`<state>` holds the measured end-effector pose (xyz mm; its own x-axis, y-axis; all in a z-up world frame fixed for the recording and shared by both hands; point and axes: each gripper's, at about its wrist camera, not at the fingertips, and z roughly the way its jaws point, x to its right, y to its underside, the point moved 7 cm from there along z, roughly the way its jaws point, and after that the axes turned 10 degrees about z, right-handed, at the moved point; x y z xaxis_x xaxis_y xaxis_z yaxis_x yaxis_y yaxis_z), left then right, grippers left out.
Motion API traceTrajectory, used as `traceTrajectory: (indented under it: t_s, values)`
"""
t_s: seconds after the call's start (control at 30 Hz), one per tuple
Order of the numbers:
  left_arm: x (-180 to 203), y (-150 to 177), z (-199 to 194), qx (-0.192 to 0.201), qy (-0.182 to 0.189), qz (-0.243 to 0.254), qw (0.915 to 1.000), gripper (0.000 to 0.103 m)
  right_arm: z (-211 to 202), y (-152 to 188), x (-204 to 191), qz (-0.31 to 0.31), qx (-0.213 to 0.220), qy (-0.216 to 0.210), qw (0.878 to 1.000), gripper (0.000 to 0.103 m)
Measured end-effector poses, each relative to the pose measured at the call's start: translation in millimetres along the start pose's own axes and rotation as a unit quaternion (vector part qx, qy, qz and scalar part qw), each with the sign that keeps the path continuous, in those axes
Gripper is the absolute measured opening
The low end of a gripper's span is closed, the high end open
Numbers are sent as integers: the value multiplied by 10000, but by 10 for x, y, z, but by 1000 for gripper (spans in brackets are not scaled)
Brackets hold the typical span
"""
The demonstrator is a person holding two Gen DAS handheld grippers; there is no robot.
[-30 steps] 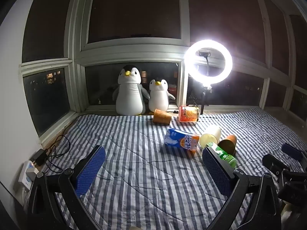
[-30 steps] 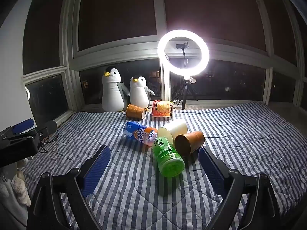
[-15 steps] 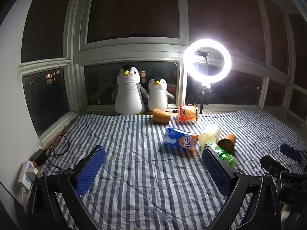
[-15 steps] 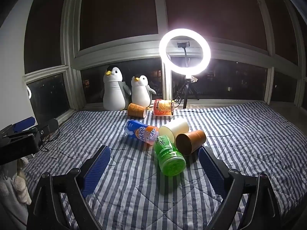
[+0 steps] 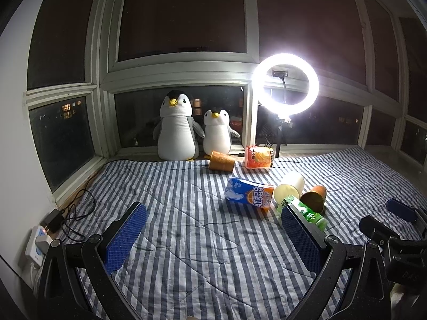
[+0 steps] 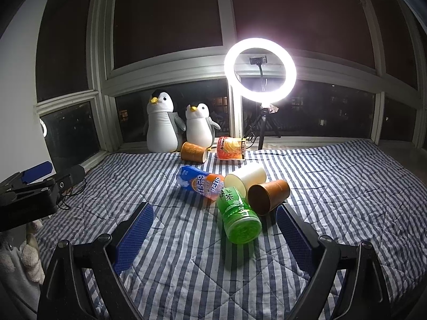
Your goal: Flip cup upside down
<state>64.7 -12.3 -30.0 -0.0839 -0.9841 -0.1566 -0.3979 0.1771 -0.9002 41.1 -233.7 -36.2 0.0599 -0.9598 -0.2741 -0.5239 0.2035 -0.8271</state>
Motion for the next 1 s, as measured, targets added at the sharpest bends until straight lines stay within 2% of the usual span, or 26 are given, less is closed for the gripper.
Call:
traceTrajectory:
  t_s: [1.0]
  values:
    - [25, -10, 22, 16, 34, 23, 10000, 102, -10, -5, -11, 14, -28, -63, 10000, 91]
